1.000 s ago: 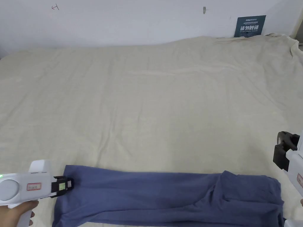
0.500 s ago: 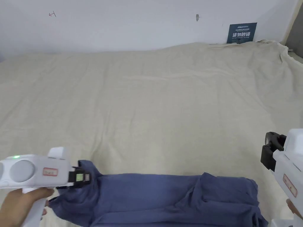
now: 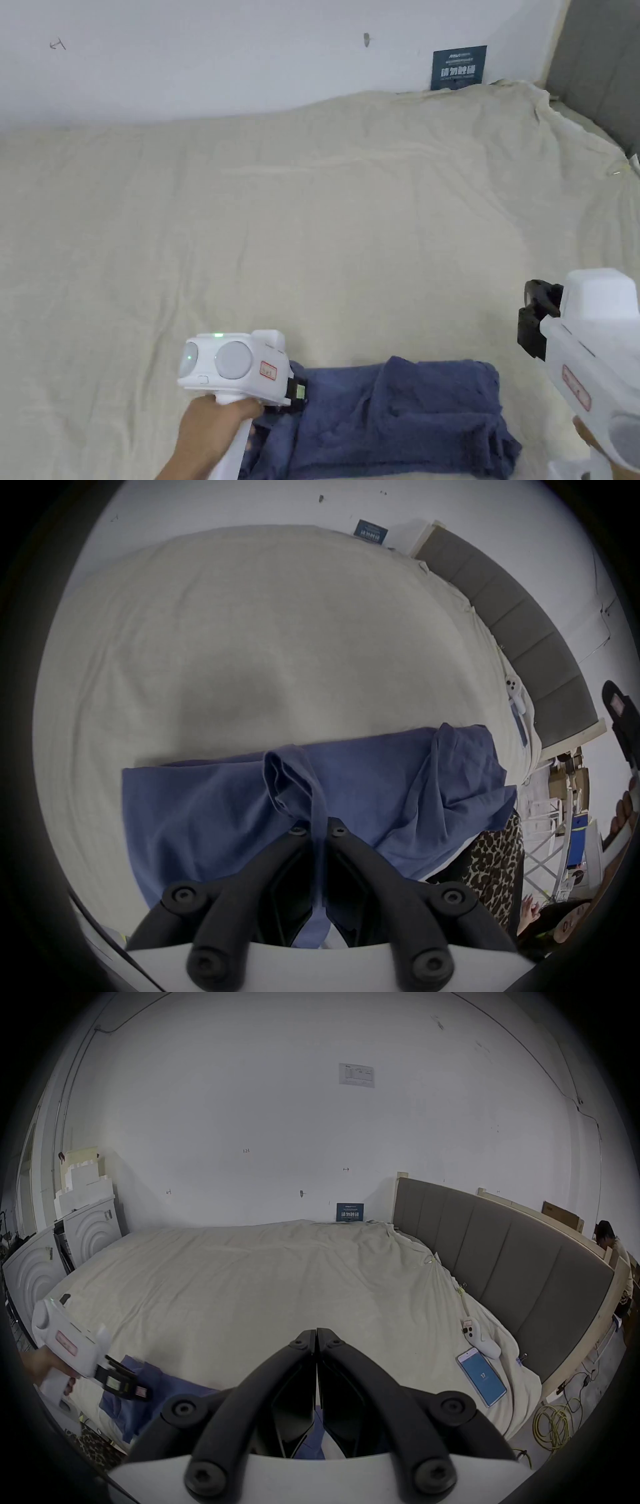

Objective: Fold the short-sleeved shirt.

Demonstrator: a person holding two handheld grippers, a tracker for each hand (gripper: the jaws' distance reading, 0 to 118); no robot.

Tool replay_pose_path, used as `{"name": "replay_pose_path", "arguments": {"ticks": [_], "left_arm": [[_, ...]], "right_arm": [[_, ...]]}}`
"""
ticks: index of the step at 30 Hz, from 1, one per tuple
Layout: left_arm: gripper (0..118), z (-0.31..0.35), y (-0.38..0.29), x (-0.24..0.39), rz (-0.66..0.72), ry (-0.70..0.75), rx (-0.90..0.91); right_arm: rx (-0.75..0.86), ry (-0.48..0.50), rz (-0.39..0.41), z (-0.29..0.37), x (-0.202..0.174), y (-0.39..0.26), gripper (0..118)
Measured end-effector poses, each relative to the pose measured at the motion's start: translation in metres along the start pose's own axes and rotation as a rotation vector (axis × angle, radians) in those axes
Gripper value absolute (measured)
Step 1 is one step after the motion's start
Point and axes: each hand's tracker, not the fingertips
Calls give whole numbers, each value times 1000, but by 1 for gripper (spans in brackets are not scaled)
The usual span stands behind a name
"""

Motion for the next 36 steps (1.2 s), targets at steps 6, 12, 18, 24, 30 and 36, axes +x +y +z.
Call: {"name": "replay_pose_path", "arguments": {"ticks": [6, 12, 18, 24, 30, 36], "left_arm": [[22, -17, -3, 2, 0, 44, 3], [112, 14, -4, 2, -31, 2, 93], [112, 73, -6, -11, -86, 37, 284], [112, 101, -18, -44, -125, 157, 410], [60, 84, -36, -76, -106, 170, 426], [0, 45, -58, -88, -25, 163, 378]], "right_arm": [[-16, -9, -9, 5, 6, -5, 0], [-17, -13, -5, 5, 7, -4, 0], [-10, -10, -7, 5, 5, -2, 0], [-4, -13, -14, 7, 1, 1, 0], [-7, -15, -13, 7, 1, 3, 0], [-11, -22, -16, 9, 1, 3, 0]]}}
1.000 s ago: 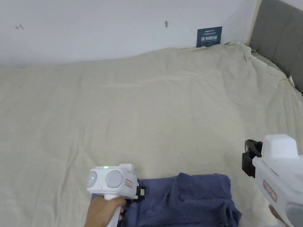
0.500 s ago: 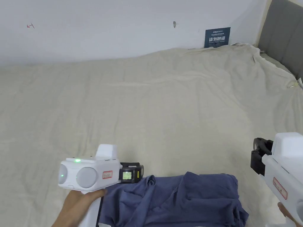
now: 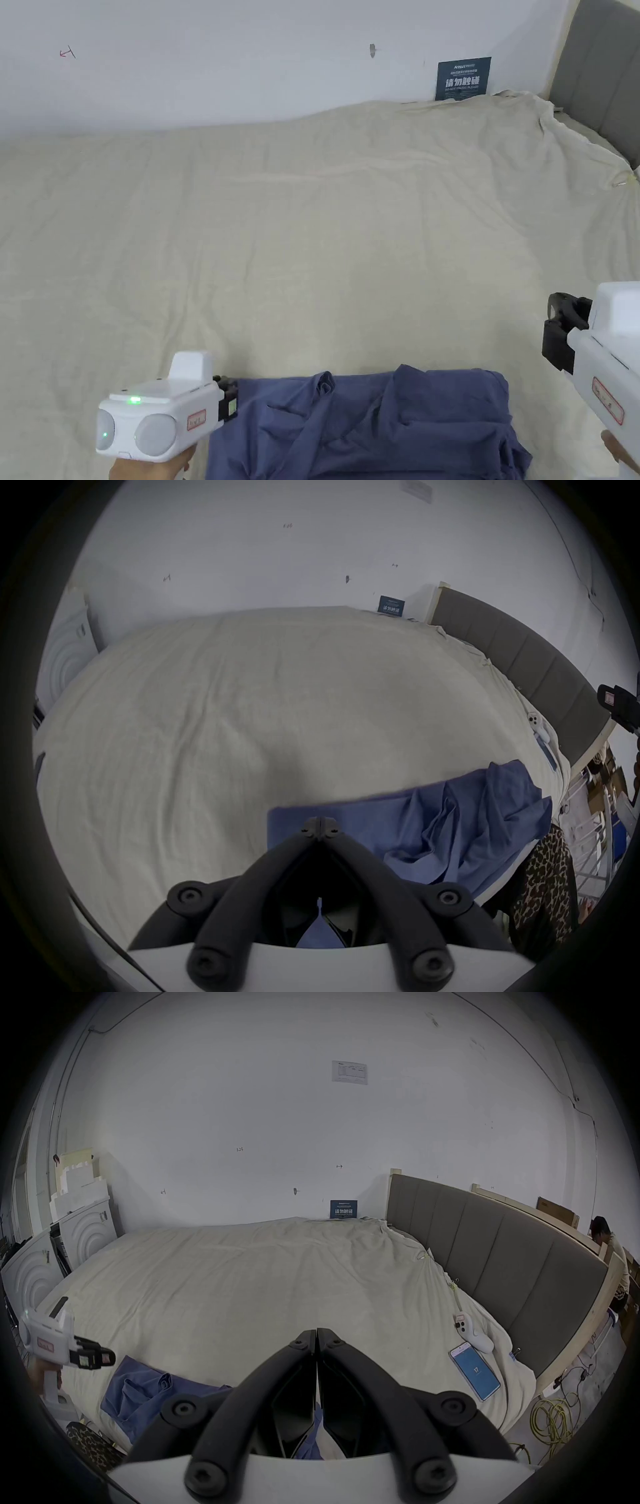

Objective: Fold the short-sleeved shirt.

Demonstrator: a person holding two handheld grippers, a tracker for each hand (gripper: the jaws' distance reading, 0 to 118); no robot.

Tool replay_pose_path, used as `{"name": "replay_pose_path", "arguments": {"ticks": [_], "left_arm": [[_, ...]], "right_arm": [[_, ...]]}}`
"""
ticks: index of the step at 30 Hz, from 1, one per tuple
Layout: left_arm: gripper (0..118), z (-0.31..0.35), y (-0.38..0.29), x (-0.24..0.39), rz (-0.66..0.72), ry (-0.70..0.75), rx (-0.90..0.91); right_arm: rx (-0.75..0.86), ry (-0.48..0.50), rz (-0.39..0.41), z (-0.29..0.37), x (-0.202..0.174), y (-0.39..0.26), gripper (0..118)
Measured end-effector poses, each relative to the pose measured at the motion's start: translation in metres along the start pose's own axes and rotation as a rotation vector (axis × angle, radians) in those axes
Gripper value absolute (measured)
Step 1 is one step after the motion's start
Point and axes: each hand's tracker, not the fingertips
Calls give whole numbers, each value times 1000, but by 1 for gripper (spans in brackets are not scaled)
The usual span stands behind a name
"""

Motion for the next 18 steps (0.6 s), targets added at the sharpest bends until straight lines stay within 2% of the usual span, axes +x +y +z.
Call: {"name": "replay_pose_path", "arguments": {"ticks": [5, 9, 18], "left_arm": [[0, -19, -26, 15, -72, 18, -44], [0, -33, -39, 37, -188, 45, -71], [0, -26, -46, 77, -213, -34, -32]], "right_arm": [[-16, -7, 3, 1, 3, -3, 0], [-26, -14, -4, 2, 7, -5, 0], [-27, -33, -8, 6, 14, -6, 0]]}}
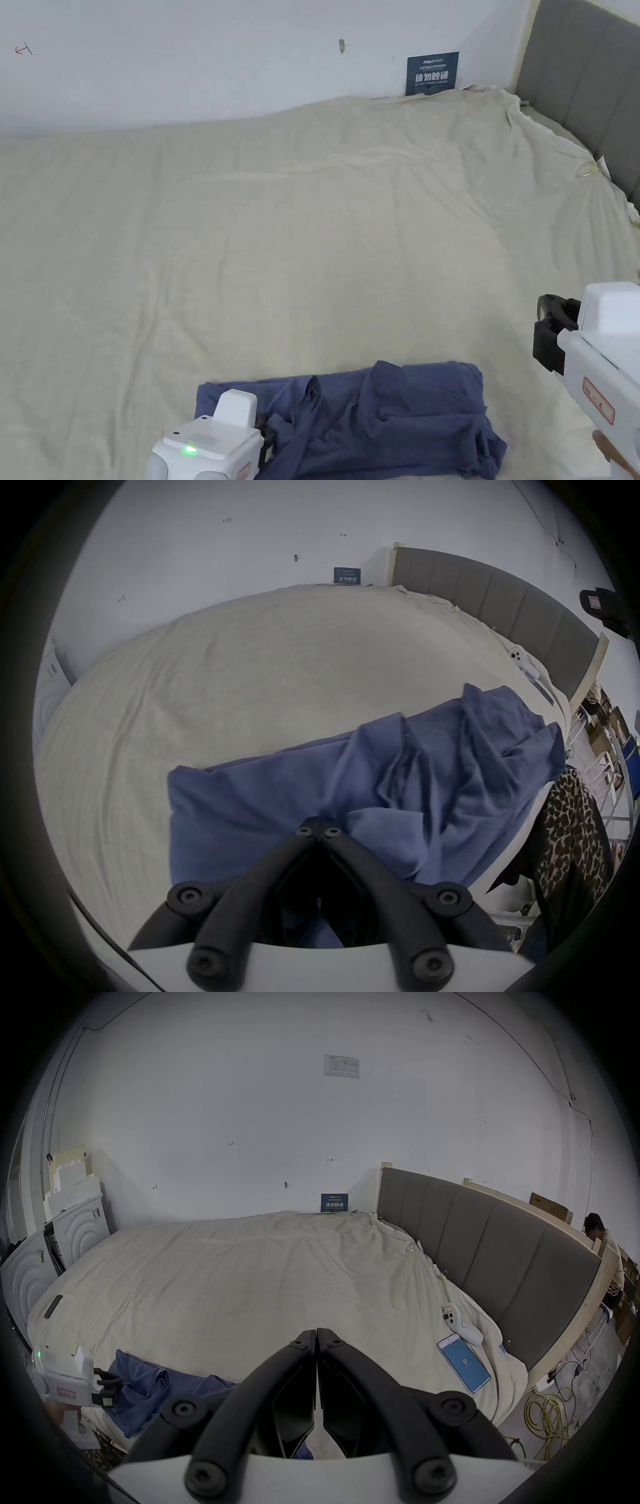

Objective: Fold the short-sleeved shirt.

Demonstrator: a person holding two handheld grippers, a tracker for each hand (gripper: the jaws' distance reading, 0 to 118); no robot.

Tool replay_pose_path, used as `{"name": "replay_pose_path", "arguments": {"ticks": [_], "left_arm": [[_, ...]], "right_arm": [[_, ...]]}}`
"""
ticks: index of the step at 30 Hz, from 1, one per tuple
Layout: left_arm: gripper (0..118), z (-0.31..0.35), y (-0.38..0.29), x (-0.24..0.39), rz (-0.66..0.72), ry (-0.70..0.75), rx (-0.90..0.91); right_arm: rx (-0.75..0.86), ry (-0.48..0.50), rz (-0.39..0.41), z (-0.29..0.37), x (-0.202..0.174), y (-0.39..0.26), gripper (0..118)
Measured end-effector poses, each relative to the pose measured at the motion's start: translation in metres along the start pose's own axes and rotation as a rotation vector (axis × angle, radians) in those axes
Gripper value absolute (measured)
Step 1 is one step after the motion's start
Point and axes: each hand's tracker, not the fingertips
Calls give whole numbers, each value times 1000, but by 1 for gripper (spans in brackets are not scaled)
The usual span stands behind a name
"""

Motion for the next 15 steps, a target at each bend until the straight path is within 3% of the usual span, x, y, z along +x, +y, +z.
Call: {"name": "replay_pose_path", "arguments": {"ticks": [5, 11, 15], "left_arm": [[0, 1, -4, 37, -54, -86, -1], [0, -4, -6, 63, -31, -61, 19], [0, 1, -4, 69, -88, -64, 20]], "right_arm": [[-3, -3, -7, 1, 2, -1, 0], [-9, -3, -14, 1, 4, -4, 0], [-15, -1, -16, -1, 5, -6, 0]]}}
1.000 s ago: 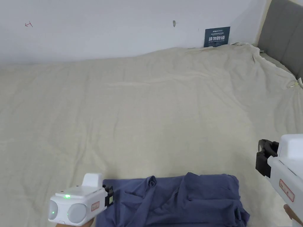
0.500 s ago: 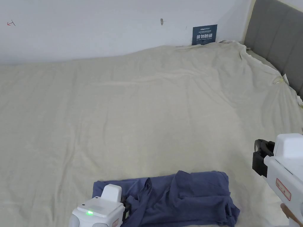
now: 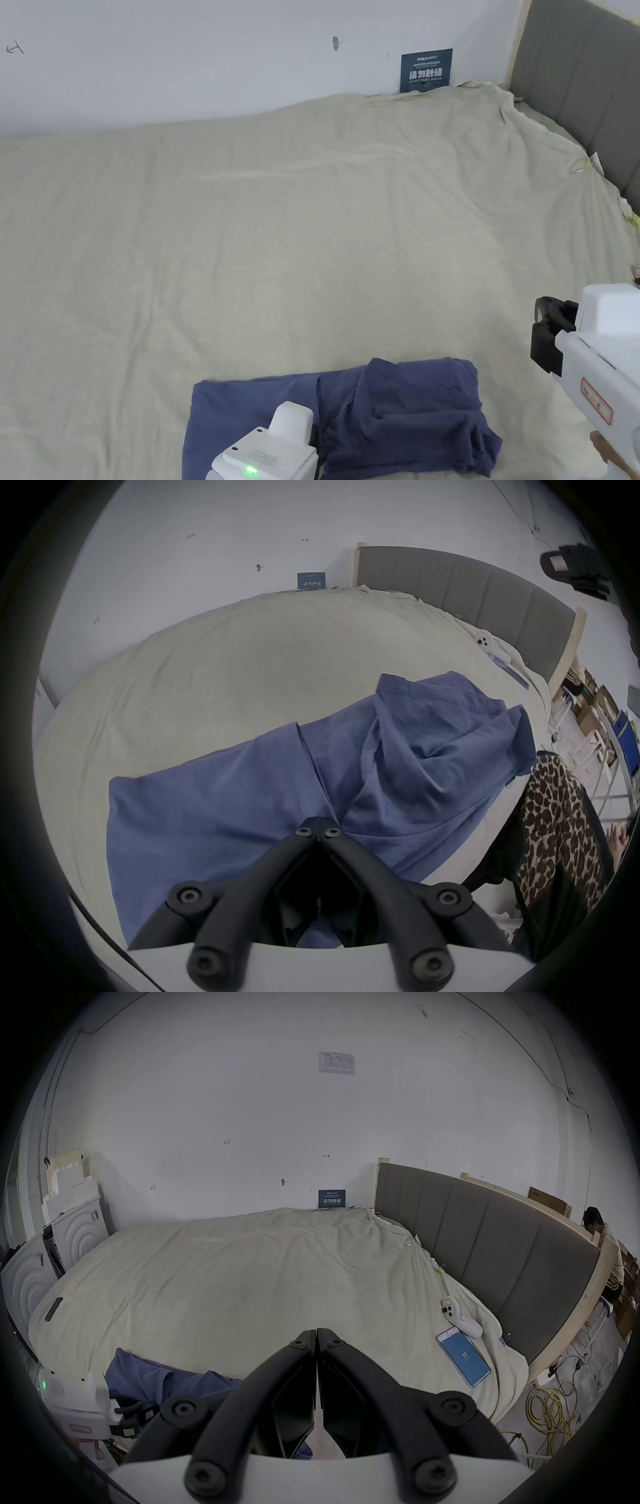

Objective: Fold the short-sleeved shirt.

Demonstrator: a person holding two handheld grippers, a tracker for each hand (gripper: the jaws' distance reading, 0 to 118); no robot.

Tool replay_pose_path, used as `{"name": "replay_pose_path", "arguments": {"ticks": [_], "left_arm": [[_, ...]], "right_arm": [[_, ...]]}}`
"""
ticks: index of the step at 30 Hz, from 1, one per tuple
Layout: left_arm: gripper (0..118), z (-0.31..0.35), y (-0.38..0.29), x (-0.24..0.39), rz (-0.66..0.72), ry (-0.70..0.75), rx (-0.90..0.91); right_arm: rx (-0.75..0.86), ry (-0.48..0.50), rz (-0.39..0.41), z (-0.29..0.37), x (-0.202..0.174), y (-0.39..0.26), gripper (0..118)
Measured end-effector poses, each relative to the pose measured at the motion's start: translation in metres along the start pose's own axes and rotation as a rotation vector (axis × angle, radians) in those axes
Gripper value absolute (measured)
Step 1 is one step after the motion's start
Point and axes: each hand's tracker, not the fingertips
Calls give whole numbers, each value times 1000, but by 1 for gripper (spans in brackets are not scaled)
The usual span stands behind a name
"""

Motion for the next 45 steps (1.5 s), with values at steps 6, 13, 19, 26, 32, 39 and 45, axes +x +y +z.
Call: {"name": "replay_pose_path", "arguments": {"ticks": [6, 13, 19, 26, 32, 39, 45], "left_arm": [[0, 26, 16, -33, 123, -42, 56], [0, 79, 33, -128, 349, -120, 127], [10, 95, 28, -196, 459, -118, 98], [80, 56, -7, -231, 592, -178, -52], [85, 30, -28, -234, 664, -232, -97], [78, 18, -23, -224, 612, -286, -121], [62, 10, -17, -215, 578, -306, -133]], "right_arm": [[6, 5, 2, 1, -1, 3, 0], [10, 10, 5, -2, -5, 6, 0], [6, 25, 19, -6, -15, 7, 0], [2, 41, 39, -12, -23, 7, 0], [-11, 40, 46, -16, -24, 5, 0], [-23, 32, 48, -19, -21, 1, 0], [-29, 28, 44, -20, -19, -1, 0]]}}
